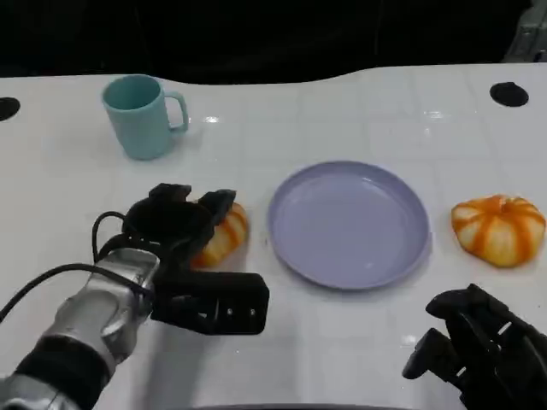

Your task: Grasp the bread from the table and place it into the plate.

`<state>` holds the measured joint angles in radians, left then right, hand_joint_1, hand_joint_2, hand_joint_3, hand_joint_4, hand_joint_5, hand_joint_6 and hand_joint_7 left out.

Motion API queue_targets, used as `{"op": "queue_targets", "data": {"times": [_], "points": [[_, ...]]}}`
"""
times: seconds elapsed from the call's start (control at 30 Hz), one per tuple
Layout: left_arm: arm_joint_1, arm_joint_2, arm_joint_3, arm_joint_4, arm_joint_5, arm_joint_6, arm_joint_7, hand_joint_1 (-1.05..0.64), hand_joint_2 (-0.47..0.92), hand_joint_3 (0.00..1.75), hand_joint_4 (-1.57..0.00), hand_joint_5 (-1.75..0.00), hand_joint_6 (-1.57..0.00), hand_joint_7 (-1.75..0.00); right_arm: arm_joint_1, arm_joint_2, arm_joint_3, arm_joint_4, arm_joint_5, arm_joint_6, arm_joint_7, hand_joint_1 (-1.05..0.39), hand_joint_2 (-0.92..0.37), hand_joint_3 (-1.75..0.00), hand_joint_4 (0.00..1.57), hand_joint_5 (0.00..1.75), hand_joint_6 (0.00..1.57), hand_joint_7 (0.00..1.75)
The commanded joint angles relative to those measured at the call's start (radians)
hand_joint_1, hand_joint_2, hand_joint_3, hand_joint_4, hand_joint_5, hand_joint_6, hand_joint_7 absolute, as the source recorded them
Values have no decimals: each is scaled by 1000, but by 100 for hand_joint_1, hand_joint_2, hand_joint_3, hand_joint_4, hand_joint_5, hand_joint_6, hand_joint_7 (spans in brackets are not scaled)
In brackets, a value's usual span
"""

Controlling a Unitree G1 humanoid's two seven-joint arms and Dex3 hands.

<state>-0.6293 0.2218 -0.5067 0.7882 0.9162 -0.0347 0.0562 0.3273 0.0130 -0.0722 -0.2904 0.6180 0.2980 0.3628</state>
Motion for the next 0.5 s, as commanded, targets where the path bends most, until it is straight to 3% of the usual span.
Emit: {"op": "queue_targets", "data": {"times": [0.03,0.5], "points": [[-79,-30,-30,139,-13,-3,55,-28,73,0,0,-17,-12,-1,6,-12,-13,-15,13,-3,5,-57,-92,-18,60,157,67,108],[-210,-90,-89,424,-67,-49,103,-30,72,0,-1,-18,-15,-1,24,-13,-13,-40,23,12,1,-57,-92,-16,60,155,68,106]]}}
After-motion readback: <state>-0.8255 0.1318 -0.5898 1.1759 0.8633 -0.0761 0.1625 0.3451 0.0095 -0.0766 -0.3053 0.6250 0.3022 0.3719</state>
